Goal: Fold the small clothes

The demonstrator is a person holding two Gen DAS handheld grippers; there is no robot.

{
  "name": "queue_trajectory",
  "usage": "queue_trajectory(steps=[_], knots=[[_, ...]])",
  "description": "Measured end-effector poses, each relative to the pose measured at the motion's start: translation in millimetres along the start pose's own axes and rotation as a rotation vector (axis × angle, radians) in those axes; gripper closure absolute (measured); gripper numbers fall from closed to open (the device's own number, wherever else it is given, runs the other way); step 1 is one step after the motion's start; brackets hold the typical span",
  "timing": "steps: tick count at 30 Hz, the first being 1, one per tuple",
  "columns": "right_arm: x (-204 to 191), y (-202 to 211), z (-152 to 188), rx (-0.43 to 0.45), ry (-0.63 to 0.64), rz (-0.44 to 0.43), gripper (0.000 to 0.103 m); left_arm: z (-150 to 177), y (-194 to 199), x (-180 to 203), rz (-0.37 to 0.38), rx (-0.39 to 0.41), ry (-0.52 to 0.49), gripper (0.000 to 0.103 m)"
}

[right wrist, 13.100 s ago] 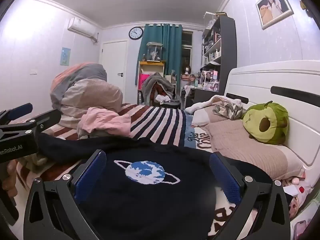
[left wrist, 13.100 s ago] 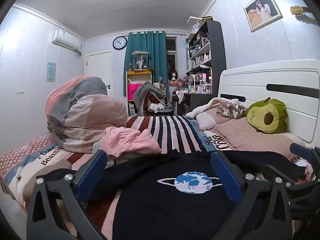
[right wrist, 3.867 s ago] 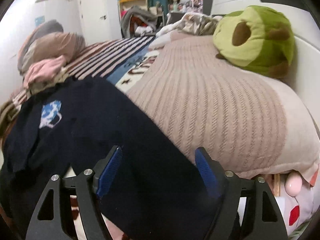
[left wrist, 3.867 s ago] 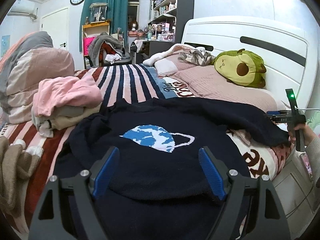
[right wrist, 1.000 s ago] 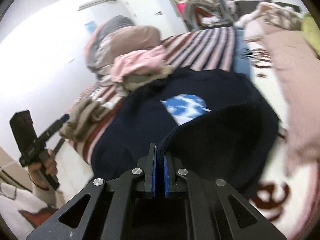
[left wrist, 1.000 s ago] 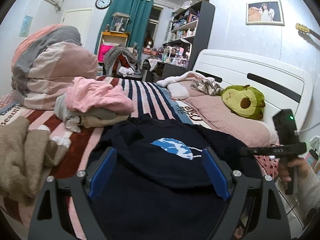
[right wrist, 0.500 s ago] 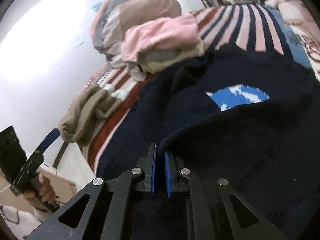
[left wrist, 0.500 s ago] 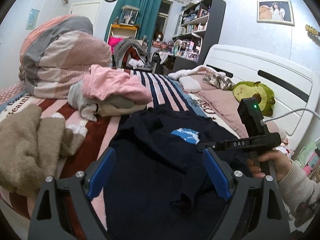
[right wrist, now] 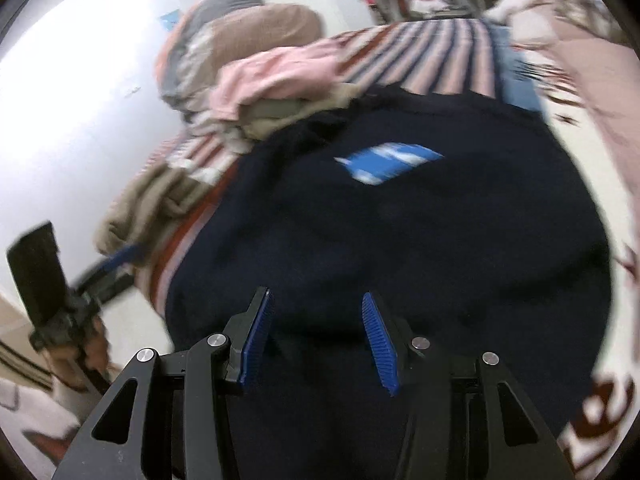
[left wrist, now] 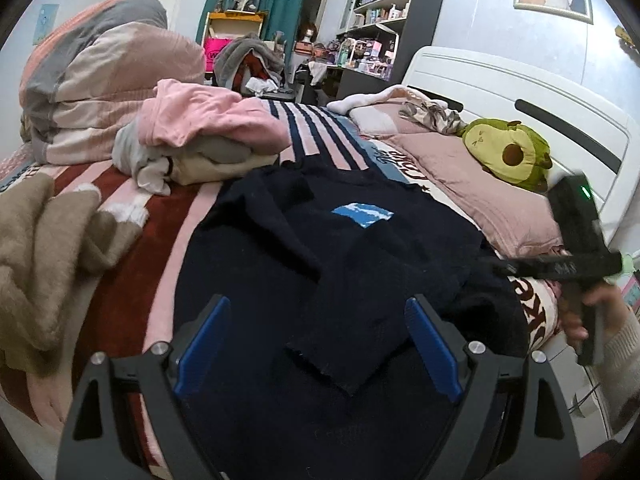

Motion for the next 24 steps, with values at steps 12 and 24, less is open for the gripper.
queue_trajectory(steps=[12,24], knots=[[73,66,107,0.001,-0.279,0.134,0.053,43,6,-58,-0.17,-0.11,0.117,0.017],[67,60,158,-0.063,-0.409,0.055,0.032,85,-4,-70,-0.107,-0.232,0.223,0.017]])
Point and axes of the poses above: each gripper's, at about its wrist camera, not at the fingertips, and y roughly against the way its jaws point, x to its right, z to its underside, the point moved 2 cm from there along -y, roughly the way its jaws point, and after that the axes turned 9 degrees about x, right-handed, at the moved point
